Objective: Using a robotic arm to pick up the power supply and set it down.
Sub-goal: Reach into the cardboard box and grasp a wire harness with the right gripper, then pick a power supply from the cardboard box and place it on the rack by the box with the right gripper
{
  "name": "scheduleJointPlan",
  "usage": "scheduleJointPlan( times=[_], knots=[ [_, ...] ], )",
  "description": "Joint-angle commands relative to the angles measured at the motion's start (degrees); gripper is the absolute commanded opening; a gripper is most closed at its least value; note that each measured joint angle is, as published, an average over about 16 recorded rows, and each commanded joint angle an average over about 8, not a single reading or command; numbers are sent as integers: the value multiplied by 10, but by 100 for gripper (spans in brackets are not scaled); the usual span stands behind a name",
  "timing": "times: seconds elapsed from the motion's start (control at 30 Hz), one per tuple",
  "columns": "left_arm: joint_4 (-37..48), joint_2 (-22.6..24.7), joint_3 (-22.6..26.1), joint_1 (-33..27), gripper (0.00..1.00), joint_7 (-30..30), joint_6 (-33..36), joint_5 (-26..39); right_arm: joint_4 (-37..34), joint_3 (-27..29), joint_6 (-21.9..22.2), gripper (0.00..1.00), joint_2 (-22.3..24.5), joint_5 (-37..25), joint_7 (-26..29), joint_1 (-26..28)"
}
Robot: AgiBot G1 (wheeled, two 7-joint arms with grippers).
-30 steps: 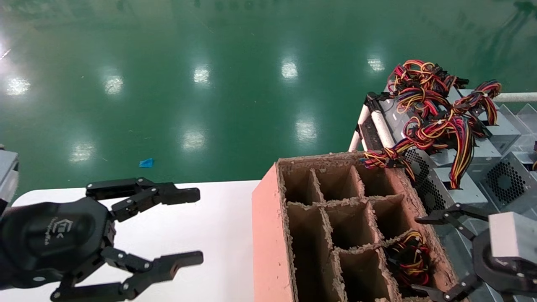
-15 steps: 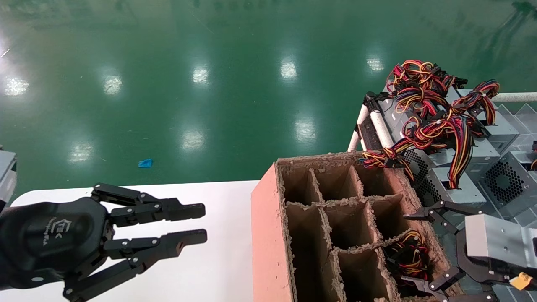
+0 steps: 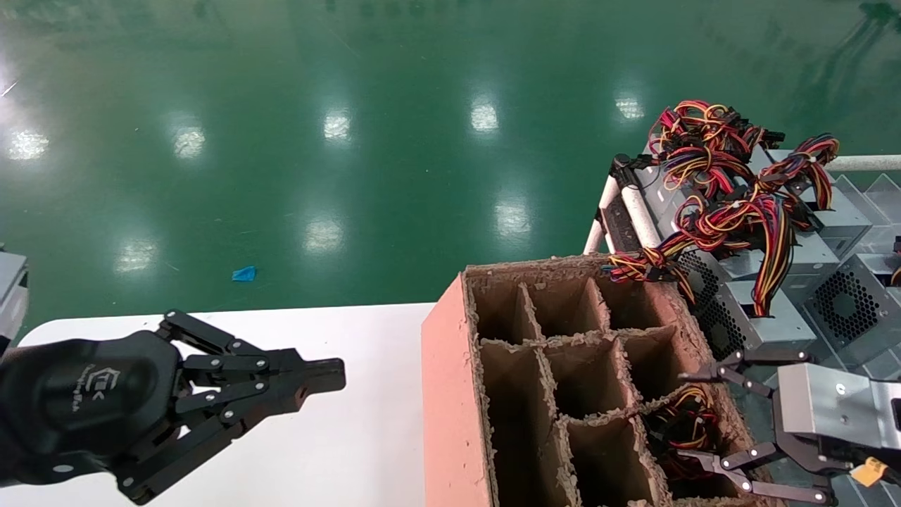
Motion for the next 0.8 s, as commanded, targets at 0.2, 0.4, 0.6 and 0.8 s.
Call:
scheduleJointPlan(
  times=[0.2,0.4,0.6,0.8],
  knots=[
    [0,0,0,0,0,0,0,0,0,-6,-16,0,7,-7,10,4],
    [0,0,0,0,0,0,0,0,-1,-7,-18,0,12,-6,14,2],
    [0,0,0,0,0,0,0,0,-2,-5,-14,0,13,-2,12,-1],
    [0,0,0,0,0,0,0,0,-2,-1,-13,0,17,5,11,0]
  ],
)
